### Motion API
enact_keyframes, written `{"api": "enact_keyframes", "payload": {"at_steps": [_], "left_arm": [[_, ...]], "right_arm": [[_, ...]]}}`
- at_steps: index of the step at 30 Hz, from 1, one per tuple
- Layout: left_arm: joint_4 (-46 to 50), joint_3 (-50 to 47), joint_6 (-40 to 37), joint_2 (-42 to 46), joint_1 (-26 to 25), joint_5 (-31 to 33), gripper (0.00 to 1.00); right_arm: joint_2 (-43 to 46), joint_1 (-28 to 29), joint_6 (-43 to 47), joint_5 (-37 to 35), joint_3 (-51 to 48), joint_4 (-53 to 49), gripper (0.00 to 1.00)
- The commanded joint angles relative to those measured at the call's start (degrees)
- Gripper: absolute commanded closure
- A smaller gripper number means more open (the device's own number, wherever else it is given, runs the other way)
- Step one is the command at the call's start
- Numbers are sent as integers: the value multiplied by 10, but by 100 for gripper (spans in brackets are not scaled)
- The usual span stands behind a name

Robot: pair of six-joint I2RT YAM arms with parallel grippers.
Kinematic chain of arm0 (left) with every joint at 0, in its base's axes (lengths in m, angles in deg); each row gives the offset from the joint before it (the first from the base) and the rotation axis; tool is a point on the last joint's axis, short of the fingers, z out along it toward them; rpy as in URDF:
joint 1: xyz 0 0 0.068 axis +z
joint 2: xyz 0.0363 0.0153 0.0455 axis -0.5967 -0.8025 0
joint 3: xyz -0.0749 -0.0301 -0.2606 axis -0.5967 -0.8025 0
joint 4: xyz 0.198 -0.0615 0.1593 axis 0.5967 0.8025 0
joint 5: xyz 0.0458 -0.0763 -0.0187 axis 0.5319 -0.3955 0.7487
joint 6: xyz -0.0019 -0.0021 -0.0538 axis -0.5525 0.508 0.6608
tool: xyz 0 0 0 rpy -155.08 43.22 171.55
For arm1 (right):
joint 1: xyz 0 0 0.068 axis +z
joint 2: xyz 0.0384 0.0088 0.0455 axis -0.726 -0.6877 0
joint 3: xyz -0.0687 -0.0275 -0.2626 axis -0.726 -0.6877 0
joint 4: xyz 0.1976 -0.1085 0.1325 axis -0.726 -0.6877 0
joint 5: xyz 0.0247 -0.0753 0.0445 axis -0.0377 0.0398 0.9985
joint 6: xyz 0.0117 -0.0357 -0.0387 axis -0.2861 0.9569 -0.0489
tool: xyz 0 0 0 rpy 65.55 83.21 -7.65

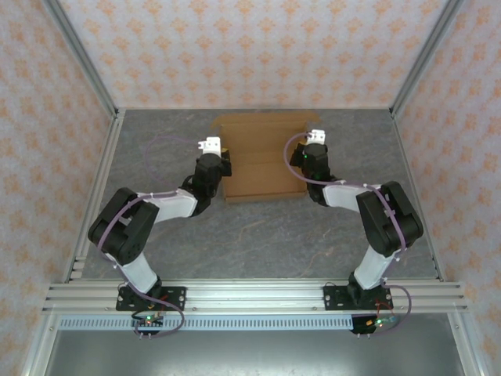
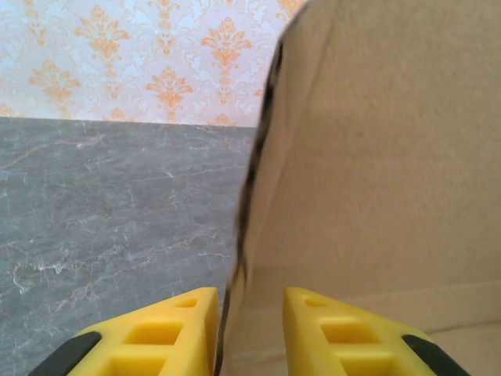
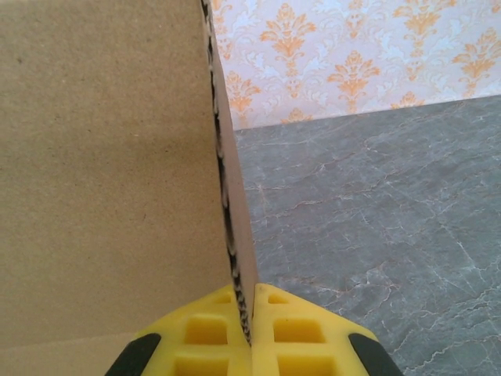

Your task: Fold the paper box

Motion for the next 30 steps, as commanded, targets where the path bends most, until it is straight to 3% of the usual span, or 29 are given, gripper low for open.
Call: {"api": "enact_keyframes", "payload": {"at_steps": [1,11,20,24,30], "left_arm": [[5,-16,19,18,-5,-17,71],[33,-34,12,45,-5,-61,67],[134,-92,35,161,19,-81,59],[237,-40,33,222,63,-118,52],[329,46,-7,232,88,-117,50]], "right_arm": [[10,3,-21,-15,-13,44,98],[9,3,23,-17,-27,71,98],[14,3,40,-15,-27,76,98],[20,0,66,-2,-24,69,99],[51,-23,91,58,-33,54,100]]}}
